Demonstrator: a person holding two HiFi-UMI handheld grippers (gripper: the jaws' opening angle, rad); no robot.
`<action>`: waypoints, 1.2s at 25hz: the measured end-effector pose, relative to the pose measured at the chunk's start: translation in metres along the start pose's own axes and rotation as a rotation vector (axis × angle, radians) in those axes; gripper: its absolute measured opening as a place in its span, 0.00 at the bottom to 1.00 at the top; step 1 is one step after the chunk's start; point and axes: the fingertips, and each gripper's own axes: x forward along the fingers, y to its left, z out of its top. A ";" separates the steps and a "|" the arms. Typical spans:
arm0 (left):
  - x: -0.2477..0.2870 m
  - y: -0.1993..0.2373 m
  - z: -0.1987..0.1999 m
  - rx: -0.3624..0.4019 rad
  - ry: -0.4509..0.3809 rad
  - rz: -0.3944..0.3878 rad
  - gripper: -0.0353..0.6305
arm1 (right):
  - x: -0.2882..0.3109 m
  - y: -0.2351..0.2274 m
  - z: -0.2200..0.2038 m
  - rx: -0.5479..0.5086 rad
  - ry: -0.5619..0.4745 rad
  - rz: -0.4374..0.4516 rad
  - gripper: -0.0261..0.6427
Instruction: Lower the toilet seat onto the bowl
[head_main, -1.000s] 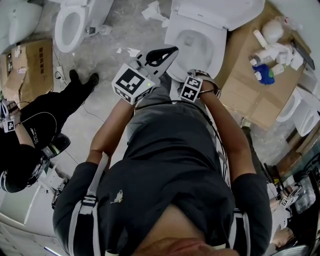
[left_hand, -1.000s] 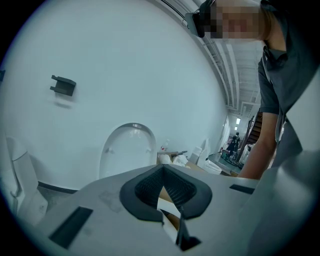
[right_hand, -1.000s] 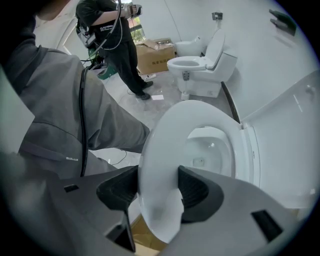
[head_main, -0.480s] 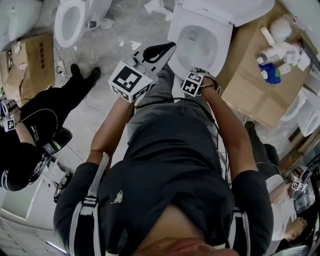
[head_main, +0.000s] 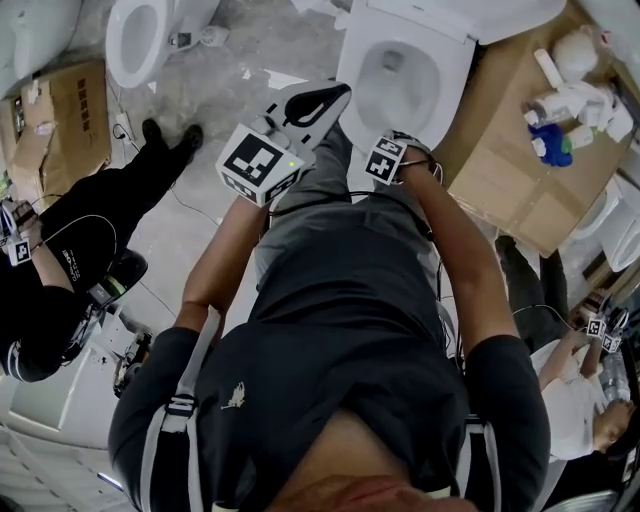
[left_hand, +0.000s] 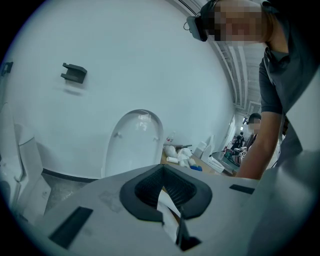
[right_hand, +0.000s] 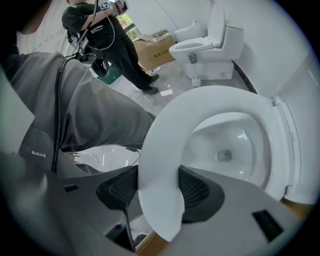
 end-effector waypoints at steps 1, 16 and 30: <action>0.001 0.001 -0.002 -0.002 0.002 -0.001 0.06 | 0.003 -0.001 0.000 0.000 0.003 0.005 0.41; 0.014 0.017 -0.033 -0.038 0.043 -0.008 0.06 | 0.047 -0.007 -0.003 0.029 -0.012 0.102 0.42; 0.015 0.033 -0.066 -0.076 0.088 -0.001 0.06 | 0.086 -0.013 -0.005 0.076 0.017 0.154 0.41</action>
